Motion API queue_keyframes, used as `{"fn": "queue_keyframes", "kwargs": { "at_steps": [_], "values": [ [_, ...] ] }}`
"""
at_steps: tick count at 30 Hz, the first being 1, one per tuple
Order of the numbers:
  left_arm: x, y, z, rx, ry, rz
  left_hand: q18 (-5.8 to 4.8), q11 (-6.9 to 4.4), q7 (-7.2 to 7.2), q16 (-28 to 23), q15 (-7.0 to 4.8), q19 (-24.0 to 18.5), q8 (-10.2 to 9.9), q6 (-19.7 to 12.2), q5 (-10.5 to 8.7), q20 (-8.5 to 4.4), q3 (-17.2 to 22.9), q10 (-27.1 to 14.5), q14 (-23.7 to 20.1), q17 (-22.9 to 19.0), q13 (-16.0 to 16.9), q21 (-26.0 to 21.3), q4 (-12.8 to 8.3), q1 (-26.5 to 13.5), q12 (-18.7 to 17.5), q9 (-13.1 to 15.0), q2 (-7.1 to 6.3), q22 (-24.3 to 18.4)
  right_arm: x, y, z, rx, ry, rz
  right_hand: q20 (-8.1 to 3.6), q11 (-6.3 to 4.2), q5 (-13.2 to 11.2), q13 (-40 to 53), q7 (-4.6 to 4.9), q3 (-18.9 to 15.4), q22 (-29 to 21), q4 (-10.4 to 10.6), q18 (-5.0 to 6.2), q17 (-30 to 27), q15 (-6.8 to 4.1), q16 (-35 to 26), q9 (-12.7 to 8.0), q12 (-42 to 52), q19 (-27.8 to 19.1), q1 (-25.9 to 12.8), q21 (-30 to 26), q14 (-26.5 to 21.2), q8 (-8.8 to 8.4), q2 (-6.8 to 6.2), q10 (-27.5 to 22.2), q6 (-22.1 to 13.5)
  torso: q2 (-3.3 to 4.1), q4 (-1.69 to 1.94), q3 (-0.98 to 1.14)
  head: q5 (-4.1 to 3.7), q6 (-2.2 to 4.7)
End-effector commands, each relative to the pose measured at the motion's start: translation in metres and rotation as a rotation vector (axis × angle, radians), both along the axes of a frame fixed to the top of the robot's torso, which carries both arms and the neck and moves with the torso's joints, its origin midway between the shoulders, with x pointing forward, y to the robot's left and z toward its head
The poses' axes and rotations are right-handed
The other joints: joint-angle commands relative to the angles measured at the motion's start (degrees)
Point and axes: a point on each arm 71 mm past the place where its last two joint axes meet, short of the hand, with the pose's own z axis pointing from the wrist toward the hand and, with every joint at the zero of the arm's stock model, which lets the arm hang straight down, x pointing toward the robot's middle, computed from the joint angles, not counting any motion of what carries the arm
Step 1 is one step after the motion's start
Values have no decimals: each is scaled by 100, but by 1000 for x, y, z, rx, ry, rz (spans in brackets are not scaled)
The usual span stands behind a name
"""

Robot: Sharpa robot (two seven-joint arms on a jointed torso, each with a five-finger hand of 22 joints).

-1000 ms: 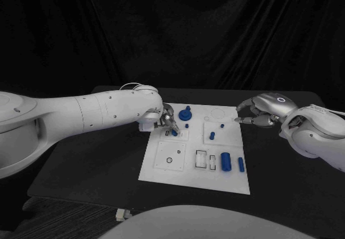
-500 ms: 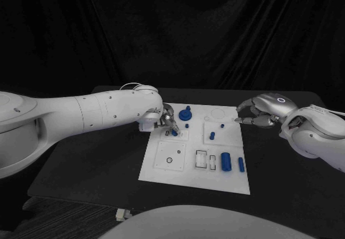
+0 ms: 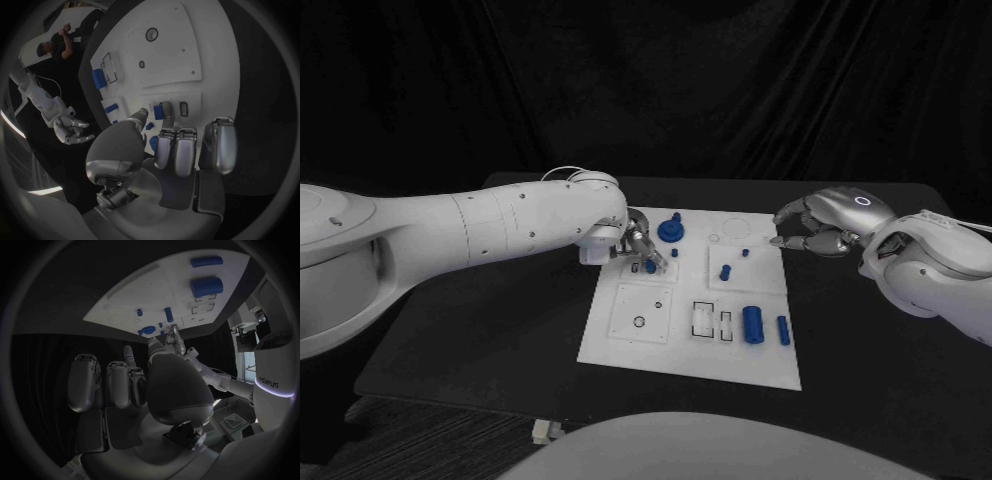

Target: Assemble the parts on the task board

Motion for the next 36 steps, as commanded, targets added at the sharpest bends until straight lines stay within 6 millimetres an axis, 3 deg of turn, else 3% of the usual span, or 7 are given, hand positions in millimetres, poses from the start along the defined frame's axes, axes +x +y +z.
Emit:
{"fn": "queue_keyframes", "kwargs": {
  "at_steps": [1, 8, 17, 26, 31, 36],
  "values": [
    [-2, -2, -1, 0, 20, -12, 117, 45, 44, -24, 51, -4, -37, -8, -36, 30, -76, 587, 605, 1509, 1509, -38, 32, -82, 20, -17, 5, 991, 0, -1, -1, -6, 6, -16, 40, 34, 38, 1510, 29, -20, 1058, 10, -19, -5, 59, -32, -6, 20, 139, 1, -10, 299, 5, 44, 611, 21, -1, -2, 1, -4, 1],
    [-2, -2, -1, 4, 20, -8, 121, 52, 43, -24, 63, -10, 34, 43, -46, 45, -221, 587, 605, 1509, 1509, -55, 122, -149, 20, 62, -3, 995, 0, -1, -2, -7, 7, -15, 40, 34, 39, 1510, 28, -22, 1055, 11, -17, -10, 59, -35, -7, 20, 136, 0, -19, 298, 5, 43, 611, 21, 0, -1, -1, -11, 1],
    [-2, -1, -1, 5, 18, -4, 119, -15, -44, -24, 8, 19, 653, -23, -16, 7, -478, 587, 605, 1509, 1509, -67, 199, 19, 20, 847, 149, 1033, 0, -1, -2, -8, 9, -15, 40, 32, 47, 1510, 26, -28, 1056, 14, -17, -12, 58, -36, -9, 20, 136, -7, -18, 298, 5, 42, 611, 21, 0, 0, -1, -4, 1],
    [-1, -1, -1, -5, 8, -1, 115, -71, -111, -24, -36, 48, 1030, -113, 460, -42, -432, 587, 605, 1509, 1509, -73, -7, 351, 20, 1375, 248, 1070, 0, -1, -2, -9, 10, -15, 40, 31, 55, 1510, 24, -39, 1057, 24, -18, -9, 57, -34, -13, 20, 138, -22, -15, 299, 3, 44, 611, 20, 1, 0, -1, -1, 1],
    [-1, -1, -1, -12, 2, -1, 115, -102, -148, -24, -63, 52, 1046, -138, 778, -63, -346, 587, 605, 1509, 1509, -86, -133, 508, 20, 1452, 279, 1080, 0, -2, -3, -10, 11, -15, 39, 30, 58, 1510, 23, -42, 1056, 28, -18, -13, 56, -35, -14, 20, 137, -29, -17, 298, 3, 48, 611, 20, 0, -1, -1, 6, 1],
    [-1, -2, -1, -15, 2, -4, 117, -101, -135, -24, -68, 46, 866, -181, 836, -73, -294, 587, 605, 1509, 1509, -106, -163, 540, 20, 1317, 283, 1085, 0, -2, -3, -10, 11, -15, 39, 30, 58, 1510, 23, -42, 1056, 28, -18, -13, 56, -35, -14, 20, 137, -29, -17, 298, 3, 48, 611, 20, -1, 0, -1, 2, 1]
  ]
}}
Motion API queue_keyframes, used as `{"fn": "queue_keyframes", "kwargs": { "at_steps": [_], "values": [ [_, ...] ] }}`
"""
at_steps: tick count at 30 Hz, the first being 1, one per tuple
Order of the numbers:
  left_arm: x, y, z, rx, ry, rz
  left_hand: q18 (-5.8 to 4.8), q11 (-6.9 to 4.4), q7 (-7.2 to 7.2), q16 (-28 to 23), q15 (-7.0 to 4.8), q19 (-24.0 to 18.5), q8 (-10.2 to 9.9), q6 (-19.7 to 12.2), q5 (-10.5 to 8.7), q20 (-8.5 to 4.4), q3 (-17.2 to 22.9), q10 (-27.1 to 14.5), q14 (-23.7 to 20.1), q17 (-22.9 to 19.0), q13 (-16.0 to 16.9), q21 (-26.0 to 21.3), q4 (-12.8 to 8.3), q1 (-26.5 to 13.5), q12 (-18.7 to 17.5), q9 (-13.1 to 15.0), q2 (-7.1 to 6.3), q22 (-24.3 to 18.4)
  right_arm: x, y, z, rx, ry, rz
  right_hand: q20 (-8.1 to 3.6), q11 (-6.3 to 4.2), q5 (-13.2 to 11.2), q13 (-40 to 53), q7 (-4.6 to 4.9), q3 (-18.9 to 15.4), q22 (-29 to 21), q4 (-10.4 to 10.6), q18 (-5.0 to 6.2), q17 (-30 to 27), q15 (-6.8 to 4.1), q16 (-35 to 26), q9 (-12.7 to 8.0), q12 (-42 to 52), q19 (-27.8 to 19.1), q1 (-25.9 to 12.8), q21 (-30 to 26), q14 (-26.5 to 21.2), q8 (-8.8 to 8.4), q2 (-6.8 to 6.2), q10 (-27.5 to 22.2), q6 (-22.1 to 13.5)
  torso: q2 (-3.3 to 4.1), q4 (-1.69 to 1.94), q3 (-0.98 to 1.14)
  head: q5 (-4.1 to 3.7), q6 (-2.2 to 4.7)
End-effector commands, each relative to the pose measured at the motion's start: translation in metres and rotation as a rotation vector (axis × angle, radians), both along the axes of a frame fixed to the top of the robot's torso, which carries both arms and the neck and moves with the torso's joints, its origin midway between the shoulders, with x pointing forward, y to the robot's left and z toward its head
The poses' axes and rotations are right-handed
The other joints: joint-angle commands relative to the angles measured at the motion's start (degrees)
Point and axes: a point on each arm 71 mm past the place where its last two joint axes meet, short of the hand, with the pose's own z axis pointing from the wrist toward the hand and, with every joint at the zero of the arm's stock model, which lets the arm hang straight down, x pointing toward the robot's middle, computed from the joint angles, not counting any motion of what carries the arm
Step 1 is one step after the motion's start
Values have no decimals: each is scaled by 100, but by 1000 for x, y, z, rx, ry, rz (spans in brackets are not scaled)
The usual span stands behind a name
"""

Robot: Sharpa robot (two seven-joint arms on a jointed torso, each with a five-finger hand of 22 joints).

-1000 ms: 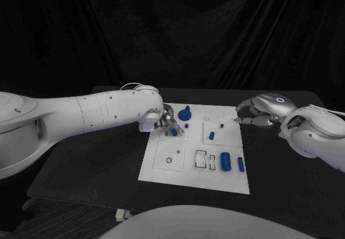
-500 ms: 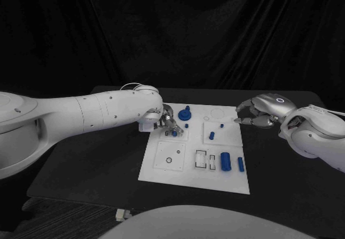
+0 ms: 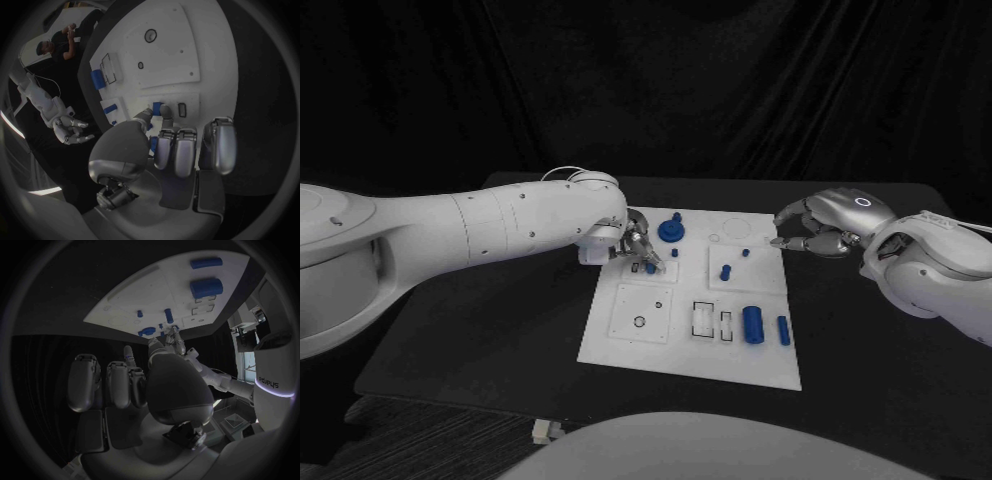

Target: Assemble the parts on the task board

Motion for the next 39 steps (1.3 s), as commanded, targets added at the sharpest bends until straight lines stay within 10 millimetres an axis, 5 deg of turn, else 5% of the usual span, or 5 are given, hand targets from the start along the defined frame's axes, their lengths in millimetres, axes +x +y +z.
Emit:
{"fn": "queue_keyframes", "kwargs": {
  "at_steps": [1, 7, 12, 26, 39],
  "values": [
    [0, -3, 0, -24, -3, -8, 25, -36, 22, -24, -23, 0, -123, -48, 20, -31, 22, 607, 605, 1510, 1510, -46, -26, 54, 20, -109, -22, 1081, 0, -1, -1, -6, 5, -14, 39, 30, 37, 1507, 23, -21, 1054, 7, -16, -9, 40, -36, -10, 20, 135, -32, -26, 282, 2, 50, 611, 19, 0, 0, 0, -4, 1],
    [-1, -3, 0, -28, -4, -11, 28, -2, 68, -24, 1, -12, -367, -55, -156, -14, 32, 607, 605, 1510, 1510, -77, -60, 62, 20, -310, -72, 1087, 0, -1, -1, -6, 5, -14, 39, 30, 37, 1507, 23, -21, 1054, 7, -16, -9, 40, -36, -10, 20, 135, -32, -26, 282, 2, 50, 611, 19, -1, 1, 1, -4, 1],
    [-1, -3, 1, -40, -20, -3, 29, 65, 155, -24, 53, -14, -574, -45, -869, 37, -332, 607, 605, 1510, 1510, -107, 299, -422, 20, -456, -198, 1101, 0, -1, -1, -6, 5, -15, 39, 30, 37, 1507, 23, -21, 1054, 7, -16, -9, 40, -36, -10, 20, 135, -32, -26, 282, 2, 50, 611, 19, -1, -2, 3, -4, 1],
    [-1, 7, 9, -68, -157, 16, 27, 140, 243, -24, 112, 0, -762, -268, -882, 81, -910, 607, 605, 1510, 1510, -108, 832, -784, 20, -485, -291, 1114, 0, -3, -1, -2, -1, -19, 39, 29, 40, 1507, 22, -30, 1055, 15, -16, -15, 39, -39, -14, 20, 136, -44, -23, 281, 2, 54, 611, 20, 0, 0, 0, 1, 1],
    [-16, 12, 18, -109, -263, -11, 19, 162, 261, -24, 136, 69, -949, -291, -446, 119, -764, 607, 605, 1510, 1510, -75, 401, 203, 20, -694, -67, 1131, -2, -7, -3, 0, 1, -22, 38, 28, 39, 1507, 22, -38, 1055, 22, -16, -16, 39, -39, -15, 20, 136, -56, -25, 281, 3, 53, 611, 23, -17, 0, -3, 8, 1]
  ]
}}
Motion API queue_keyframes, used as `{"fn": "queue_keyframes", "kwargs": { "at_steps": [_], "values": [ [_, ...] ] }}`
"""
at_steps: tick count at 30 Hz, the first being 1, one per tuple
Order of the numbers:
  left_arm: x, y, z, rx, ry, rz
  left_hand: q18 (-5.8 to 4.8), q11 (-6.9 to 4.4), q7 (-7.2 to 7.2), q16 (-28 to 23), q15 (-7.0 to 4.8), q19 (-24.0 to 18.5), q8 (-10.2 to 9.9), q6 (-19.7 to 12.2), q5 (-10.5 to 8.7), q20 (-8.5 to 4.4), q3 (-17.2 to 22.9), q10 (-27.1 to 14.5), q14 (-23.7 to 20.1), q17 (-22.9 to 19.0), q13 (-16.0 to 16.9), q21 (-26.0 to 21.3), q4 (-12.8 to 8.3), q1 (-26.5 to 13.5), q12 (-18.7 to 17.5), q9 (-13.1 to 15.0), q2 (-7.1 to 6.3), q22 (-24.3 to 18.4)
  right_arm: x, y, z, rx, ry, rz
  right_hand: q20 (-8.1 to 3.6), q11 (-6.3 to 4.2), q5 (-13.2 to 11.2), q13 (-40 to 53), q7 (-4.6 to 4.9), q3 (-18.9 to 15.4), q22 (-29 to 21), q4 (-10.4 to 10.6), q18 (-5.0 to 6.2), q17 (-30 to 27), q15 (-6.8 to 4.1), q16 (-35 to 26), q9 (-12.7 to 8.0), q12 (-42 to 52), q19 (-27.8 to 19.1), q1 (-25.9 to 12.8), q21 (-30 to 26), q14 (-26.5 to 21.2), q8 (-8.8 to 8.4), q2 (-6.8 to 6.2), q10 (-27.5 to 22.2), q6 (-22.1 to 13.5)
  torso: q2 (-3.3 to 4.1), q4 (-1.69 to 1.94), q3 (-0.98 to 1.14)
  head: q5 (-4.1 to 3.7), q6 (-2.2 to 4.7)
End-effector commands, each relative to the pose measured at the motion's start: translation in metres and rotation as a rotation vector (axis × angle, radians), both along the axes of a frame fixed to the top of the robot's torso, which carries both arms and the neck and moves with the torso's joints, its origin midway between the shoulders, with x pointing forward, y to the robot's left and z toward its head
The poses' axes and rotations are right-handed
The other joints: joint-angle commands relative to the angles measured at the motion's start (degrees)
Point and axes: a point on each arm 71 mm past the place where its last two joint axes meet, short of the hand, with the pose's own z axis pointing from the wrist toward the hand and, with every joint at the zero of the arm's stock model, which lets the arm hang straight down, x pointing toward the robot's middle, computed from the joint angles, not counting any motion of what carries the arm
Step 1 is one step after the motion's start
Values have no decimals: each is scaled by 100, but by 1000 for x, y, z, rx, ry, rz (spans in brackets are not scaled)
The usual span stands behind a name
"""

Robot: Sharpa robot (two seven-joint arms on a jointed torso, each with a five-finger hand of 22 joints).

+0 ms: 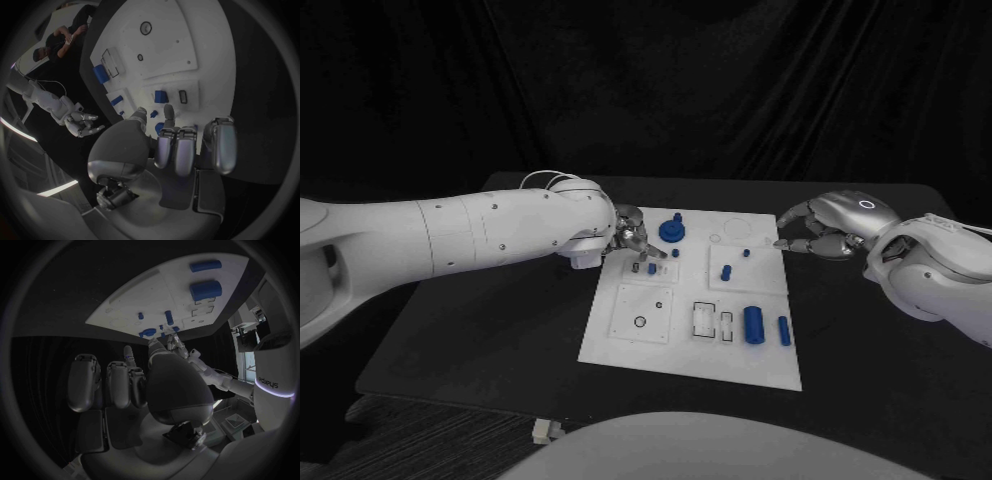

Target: Assemble the parts on the task board

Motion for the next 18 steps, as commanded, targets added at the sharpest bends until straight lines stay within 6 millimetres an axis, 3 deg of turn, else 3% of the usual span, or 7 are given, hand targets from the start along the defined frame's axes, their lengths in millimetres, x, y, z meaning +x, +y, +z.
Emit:
{"fn": "queue_keyframes", "kwargs": {
  "at_steps": [1, 8, 18],
  "values": [
    [-1, -4, 4, -31, -73, -17, 20, 37, -3, -24, 32, 16, -36, 15, 75, 25, 16, 608, 585, 1505, 1510, 10, -52, 101, 20, -50, 9, 1132, -1, -2, -1, 3, -4, -14, 38, 28, 18, 1509, 21, -28, 1052, 12, -16, -7, 38, -39, -7, 20, 136, -42, -26, 281, 4, 32, 611, 25, -14, 1, -3, -5, 1],
    [-6, -4, 3, -33, -69, -19, 22, 35, -4, -24, 30, 13, -75, 41, 125, 23, 21, 608, 585, 1505, 1510, 0, -68, 149, 20, -122, 25, 1130, -2, -2, -3, 3, -1, -14, 38, 28, 25, 1509, 21, -33, 1051, 19, -16, -6, 38, -38, -9, 20, 136, -52, -28, 281, 5, 37, 611, 28, -37, -3, 5, 28, 1],
    [-14, -3, -8, -21, -38, -11, 29, 31, -10, -24, 27, -3, -107, 88, 154, 21, 21, 608, 585, 1505, 1510, -30, -88, 194, 20, -197, 29, 1121, -2, -1, -4, 2, 1, -13, 38, 28, 25, 1509, 21, -33, 1051, 19, -16, -6, 38, -38, -9, 20, 136, -52, -28, 281, 5, 37, 611, 28, -91, -6, -4, 40, 1]
  ]
}}
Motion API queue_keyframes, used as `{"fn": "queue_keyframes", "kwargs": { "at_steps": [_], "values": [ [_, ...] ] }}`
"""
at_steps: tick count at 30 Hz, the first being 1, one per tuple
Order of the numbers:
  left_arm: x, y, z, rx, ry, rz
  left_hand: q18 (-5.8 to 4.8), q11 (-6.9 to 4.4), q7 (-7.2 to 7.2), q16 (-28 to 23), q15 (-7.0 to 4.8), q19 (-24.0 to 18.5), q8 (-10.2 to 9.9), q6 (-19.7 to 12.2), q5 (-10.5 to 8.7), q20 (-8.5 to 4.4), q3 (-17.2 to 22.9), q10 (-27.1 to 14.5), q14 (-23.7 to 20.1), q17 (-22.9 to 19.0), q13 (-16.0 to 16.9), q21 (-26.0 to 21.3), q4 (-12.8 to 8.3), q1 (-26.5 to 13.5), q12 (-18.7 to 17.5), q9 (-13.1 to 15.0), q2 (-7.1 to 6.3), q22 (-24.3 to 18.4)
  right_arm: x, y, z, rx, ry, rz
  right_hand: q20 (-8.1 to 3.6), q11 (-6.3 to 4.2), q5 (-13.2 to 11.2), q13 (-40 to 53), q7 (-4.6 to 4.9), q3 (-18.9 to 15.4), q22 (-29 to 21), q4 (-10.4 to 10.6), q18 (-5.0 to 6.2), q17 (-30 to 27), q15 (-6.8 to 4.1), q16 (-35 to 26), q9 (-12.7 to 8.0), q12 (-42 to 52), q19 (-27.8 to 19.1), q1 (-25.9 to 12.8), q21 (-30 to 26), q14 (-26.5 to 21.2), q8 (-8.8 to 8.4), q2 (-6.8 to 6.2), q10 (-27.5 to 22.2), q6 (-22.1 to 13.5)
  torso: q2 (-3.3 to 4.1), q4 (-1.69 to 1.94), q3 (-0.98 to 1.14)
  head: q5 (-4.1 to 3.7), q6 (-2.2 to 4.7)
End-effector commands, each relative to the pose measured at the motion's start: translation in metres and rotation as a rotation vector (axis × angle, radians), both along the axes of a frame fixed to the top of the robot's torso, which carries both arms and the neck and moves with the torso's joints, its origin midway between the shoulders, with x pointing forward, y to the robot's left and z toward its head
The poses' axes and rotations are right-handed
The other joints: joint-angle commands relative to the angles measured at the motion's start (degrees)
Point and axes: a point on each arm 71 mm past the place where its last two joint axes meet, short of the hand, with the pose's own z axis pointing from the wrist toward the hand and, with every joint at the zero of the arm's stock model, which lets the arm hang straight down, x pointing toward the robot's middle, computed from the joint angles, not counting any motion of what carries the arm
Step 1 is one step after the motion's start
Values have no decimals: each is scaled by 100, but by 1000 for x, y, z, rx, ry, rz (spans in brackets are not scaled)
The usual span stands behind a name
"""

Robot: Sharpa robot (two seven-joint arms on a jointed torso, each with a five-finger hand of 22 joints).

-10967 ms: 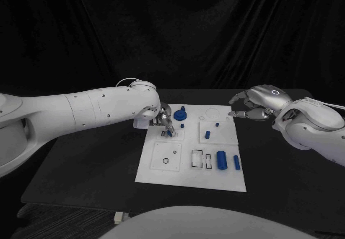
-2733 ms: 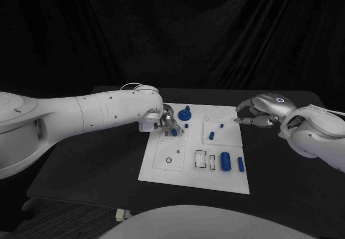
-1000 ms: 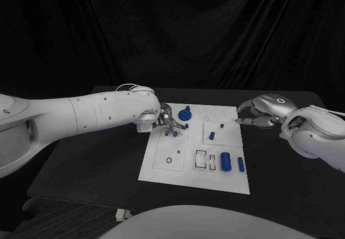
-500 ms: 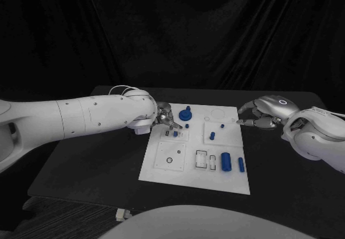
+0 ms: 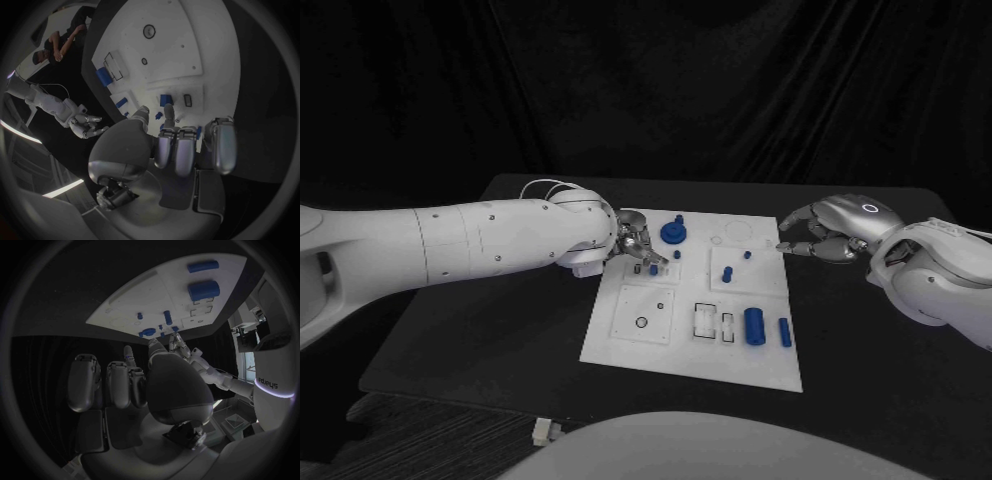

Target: Assemble the parts on the task board

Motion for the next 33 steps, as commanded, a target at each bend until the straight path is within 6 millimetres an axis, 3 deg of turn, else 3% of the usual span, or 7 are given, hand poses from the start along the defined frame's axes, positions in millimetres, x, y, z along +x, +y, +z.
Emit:
{"fn": "queue_keyframes", "kwargs": {
  "at_steps": [1, 6, 18, 26, 30, 33],
  "values": [
    [-2, -1, -2, -1, -5, 3, 29, 31, 1, -24, 27, -3, -27, 33, 17, 21, -5, 608, 585, 1506, 1510, -30, -28, 57, 20, -9, -12, 1121, 0, 0, 0, 2, -5, -11, 38, 28, 25, 1509, 21, -17, 1052, 4, -16, -6, 38, -38, -9, 20, 136, -21, -28, 281, 5, 7, 611, 28, -26, 3, 0, -6, 1],
    [-3, 0, -8, 8, 8, 10, 37, 19, -20, -24, 21, -26, 22, 151, -45, 16, -35, 608, 585, 1506, 1510, -68, -28, 69, 20, -43, -16, 1111, 0, 0, -1, 1, -3, -12, 37, 27, 35, 1509, 21, -21, 1051, 9, -15, -14, 38, -43, -11, 20, 135, -29, -33, 280, 5, 13, 611, 30, -16, -7, 11, 14, 1],
    [-3, -2, -14, 15, 24, 6, 47, 5, -39, -24, 11, -53, 89, 200, -79, 9, -49, 608, 585, 1506, 1510, -112, -21, 74, 20, -22, 8, 1098, 0, 0, -1, -1, 0, -10, 37, 26, 42, 1509, 20, -23, 1049, 11, -13, -15, 37, -43, -13, 20, 133, -31, -39, 280, 6, 15, 611, 32, -8, -2, 6, 17, 1],
    [-2, -7, -16, 1, 21, -10, 46, 8, -30, -24, 9, -59, 64, 108, 191, 2, -22, 608, 585, 1506, 1510, -124, -44, 147, 20, -71, 68, 1099, 0, 0, -1, -1, 0, -9, 37, 26, 42, 1509, 20, -23, 1049, 11, -13, -15, 37, -43, -13, 20, 133, -31, -39, 280, 6, 15, 611, 32, -5, 0, 1, -4, 1],
    [-3, -9, -17, -2, 24, -16, 46, 0, -41, -24, 5, -58, 64, 115, 428, -1, 22, 608, 585, 1506, 1510, -126, -82, 222, 20, -109, 97, 1100, 0, 0, -1, -1, 1, -9, 36, 25, 47, 1509, 19, -25, 1049, 11, -13, -19, 37, -45, -14, 20, 133, -33, -39, 279, 6, 18, 611, 32, -6, -4, 3, -1, 1],
    [-3, -9, -18, 2, 29, -18, 49, -15, -59, -24, -7, -65, 42, 105, 762, -10, 117, 608, 585, 1506, 1510, -141, -155, 349, 20, -168, 131, 1097, 0, 0, -1, -1, 1, -9, 36, 25, 47, 1509, 19, -25, 1049, 11, -13, -19, 37, -45, -14, 20, 133, -33, -39, 279, 6, 18, 611, 32, -7, -6, 2, -3, 1]
  ]
}}
